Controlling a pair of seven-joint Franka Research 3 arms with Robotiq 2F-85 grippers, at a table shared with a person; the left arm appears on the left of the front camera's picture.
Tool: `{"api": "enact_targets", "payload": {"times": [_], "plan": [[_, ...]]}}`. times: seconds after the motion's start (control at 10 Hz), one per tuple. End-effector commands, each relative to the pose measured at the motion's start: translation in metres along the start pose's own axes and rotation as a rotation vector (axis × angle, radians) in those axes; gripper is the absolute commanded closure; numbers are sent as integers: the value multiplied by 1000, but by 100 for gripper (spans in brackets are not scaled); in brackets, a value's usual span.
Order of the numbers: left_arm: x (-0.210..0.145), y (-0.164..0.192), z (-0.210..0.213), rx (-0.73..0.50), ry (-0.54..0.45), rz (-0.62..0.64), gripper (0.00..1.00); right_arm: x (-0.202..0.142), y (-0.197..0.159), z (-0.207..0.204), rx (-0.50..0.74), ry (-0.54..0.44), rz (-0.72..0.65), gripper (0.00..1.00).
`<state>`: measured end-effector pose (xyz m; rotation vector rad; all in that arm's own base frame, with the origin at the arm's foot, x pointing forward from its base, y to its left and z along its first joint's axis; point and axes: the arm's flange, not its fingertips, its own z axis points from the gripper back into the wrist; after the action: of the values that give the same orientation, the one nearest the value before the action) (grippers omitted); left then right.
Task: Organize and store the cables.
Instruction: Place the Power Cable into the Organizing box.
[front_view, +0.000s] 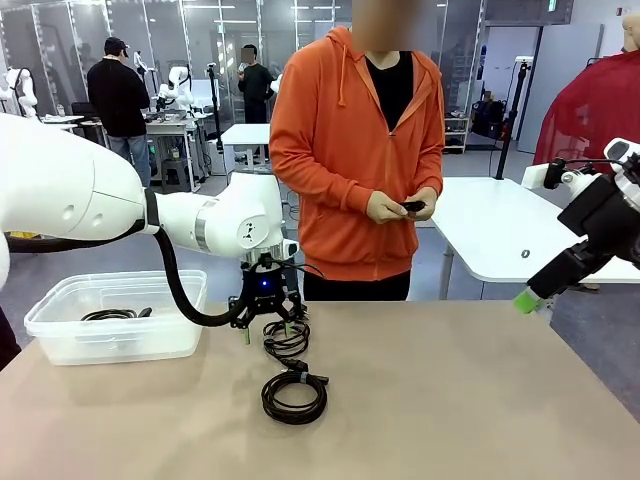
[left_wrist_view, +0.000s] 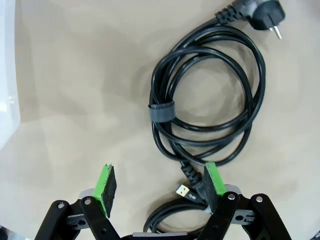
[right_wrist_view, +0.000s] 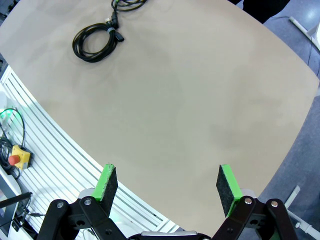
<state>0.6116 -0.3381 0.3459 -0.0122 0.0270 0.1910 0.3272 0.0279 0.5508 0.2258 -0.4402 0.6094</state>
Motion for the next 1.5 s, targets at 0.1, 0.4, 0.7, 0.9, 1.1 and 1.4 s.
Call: {"api": "enact_targets", "payload": {"times": [0.1, 0.4, 0.7, 0.9, 1.1, 1.4], "plan": [[22, -3, -8, 26, 18, 16, 12, 2, 0, 1, -3, 10, 2, 0], [33, -6, -20, 39, 37, -18, 12, 2, 0, 1, -3, 10, 2, 0], [35, -5, -24, 71, 26, -12, 38, 2, 0, 1, -3, 10, 2, 0], [39, -4, -28, 89, 11, -11, 73, 2, 0, 1, -3, 10, 2, 0], [40, -4, -31, 87, 20, -24, 100, 2, 0, 1, -3, 10, 2, 0], [39, -4, -29, 87, 18, -26, 100, 2, 0, 1, -3, 10, 2, 0]]}}
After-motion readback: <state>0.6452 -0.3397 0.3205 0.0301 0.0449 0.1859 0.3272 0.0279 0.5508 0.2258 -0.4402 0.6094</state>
